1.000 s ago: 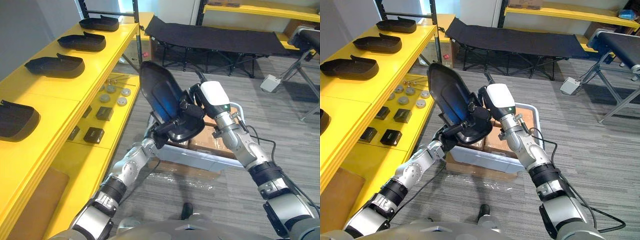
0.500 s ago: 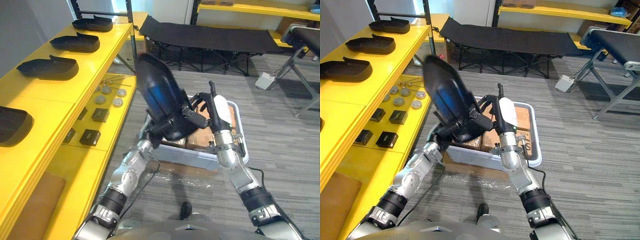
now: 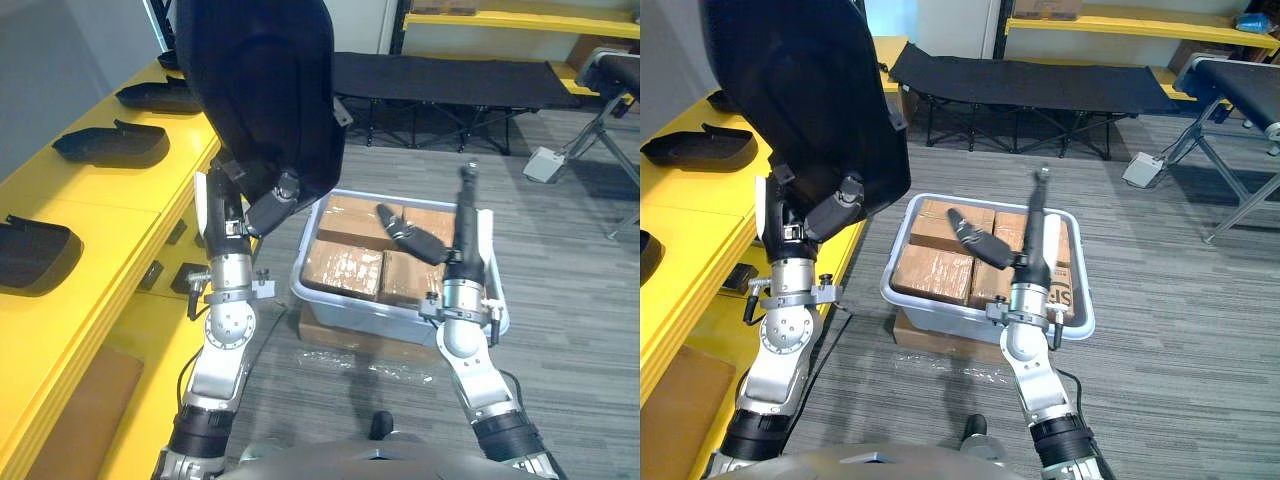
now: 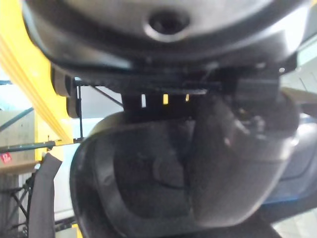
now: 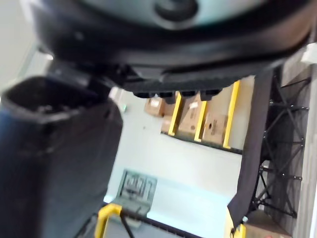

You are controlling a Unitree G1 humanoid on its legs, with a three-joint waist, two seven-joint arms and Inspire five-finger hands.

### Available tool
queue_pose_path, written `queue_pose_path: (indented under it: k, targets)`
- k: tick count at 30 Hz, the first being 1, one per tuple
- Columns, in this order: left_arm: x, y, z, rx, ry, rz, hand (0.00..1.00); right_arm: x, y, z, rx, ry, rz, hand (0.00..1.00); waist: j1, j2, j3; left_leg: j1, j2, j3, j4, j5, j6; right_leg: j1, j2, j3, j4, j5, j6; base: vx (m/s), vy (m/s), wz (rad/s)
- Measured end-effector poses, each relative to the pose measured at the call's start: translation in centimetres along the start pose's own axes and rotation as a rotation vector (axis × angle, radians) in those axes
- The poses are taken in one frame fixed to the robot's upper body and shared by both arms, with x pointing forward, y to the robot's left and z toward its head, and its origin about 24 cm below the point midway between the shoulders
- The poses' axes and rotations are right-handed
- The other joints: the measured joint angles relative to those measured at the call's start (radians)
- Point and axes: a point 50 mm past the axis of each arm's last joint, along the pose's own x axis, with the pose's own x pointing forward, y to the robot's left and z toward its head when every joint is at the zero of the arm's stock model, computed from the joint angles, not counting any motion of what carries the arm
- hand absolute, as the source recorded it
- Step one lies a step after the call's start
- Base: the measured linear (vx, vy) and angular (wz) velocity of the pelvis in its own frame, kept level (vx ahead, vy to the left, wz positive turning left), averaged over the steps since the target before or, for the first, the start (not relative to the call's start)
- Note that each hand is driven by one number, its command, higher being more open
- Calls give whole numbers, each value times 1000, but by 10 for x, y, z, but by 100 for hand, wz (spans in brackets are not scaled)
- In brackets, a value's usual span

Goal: Walk over and take three plastic housings, then place them on the shelf

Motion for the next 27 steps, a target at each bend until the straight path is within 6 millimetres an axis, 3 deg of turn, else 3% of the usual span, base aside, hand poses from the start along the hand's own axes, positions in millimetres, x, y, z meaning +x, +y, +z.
queue_pose_path:
  k: [7,12,14,21,23,27]
  targets:
    - [-20,14,-4,22,57,55,0,-24,-5,-9,24,90,66,100,-2,1,-1,-13,4,9,1,-4,-5,-19,12,5,0,-8,-3,5,12,-4]
    - [-44,34,-11,-336,211,205,0,-46,-9,-27,63,252,150,100,4,16,-10,-18,12,10,1,-5,-7,-24,17,4,0,-8,-9,38,22,0]
    - [-48,42,-14,-394,233,275,0,-49,-10,-30,81,285,155,100,6,16,-10,-16,13,10,1,-5,-7,-21,18,3,0,-8,-9,0,0,0]
    - [-59,68,-15,-347,235,399,0,-52,-2,-32,260,351,244,100,33,14,-11,-21,15,-7,18,-14,-8,-10,18,-12,0,-16,-7,-9,8,5]
    - [-61,76,-7,-332,204,425,0,-52,7,-30,288,345,296,100,38,14,-11,-29,16,-38,19,-14,-6,2,17,-43,0,-27,-15,-18,13,42]
    - [-58,93,12,-308,107,489,0,-50,27,-21,293,307,397,100,81,12,-12,-72,18,-116,19,2,-5,9,17,-122,0,-39,-16,-3,-1,54]
